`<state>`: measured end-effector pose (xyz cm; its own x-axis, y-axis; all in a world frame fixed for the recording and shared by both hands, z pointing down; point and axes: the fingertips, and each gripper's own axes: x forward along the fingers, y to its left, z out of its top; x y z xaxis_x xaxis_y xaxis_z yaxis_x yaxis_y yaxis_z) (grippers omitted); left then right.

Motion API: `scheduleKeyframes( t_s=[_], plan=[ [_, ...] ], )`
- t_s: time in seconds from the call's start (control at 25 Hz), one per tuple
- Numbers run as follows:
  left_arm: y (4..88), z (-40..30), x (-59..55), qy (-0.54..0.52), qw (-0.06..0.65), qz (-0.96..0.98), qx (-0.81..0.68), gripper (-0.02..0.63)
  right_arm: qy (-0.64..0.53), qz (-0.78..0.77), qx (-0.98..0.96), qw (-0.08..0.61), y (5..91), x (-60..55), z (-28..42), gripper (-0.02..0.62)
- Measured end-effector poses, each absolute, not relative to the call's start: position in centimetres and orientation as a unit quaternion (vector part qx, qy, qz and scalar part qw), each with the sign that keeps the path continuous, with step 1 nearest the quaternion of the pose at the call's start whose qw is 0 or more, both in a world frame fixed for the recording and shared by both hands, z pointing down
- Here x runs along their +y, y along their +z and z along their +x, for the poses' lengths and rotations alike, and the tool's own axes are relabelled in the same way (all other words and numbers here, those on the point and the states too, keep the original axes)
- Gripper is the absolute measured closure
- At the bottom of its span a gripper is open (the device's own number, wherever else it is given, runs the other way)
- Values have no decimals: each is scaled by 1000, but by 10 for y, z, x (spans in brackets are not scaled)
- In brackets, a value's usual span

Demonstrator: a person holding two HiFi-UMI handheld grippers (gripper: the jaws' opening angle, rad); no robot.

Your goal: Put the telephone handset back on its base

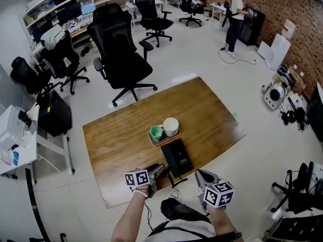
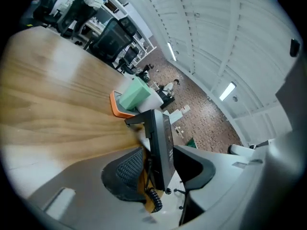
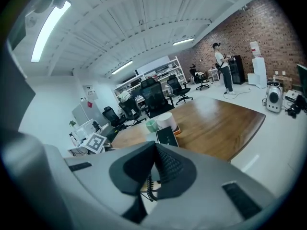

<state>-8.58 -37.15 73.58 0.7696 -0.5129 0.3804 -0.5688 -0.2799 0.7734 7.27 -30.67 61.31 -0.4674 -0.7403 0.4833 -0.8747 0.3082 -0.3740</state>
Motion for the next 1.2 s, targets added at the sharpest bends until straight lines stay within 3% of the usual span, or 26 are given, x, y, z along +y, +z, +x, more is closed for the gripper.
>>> scheduleKeyframes(
  t_s=[0.16, 0.4, 0.72, 1.2],
  plan=[
    [711, -121, -347, 1, 468, 787, -402, 449, 293, 498, -809, 103, 605, -299, 70, 586],
    [685, -166, -295, 61, 398, 751, -524, 603, 277, 482, -825, 102, 593, -278, 60, 586],
    [640, -144, -235, 105, 317, 771, -543, 603, 260, 460, -842, 108, 584, -239, 42, 586],
    [621, -104, -169, 123, 285, 785, -536, 603, 245, 443, -856, 104, 576, -161, 21, 586]
  ],
)
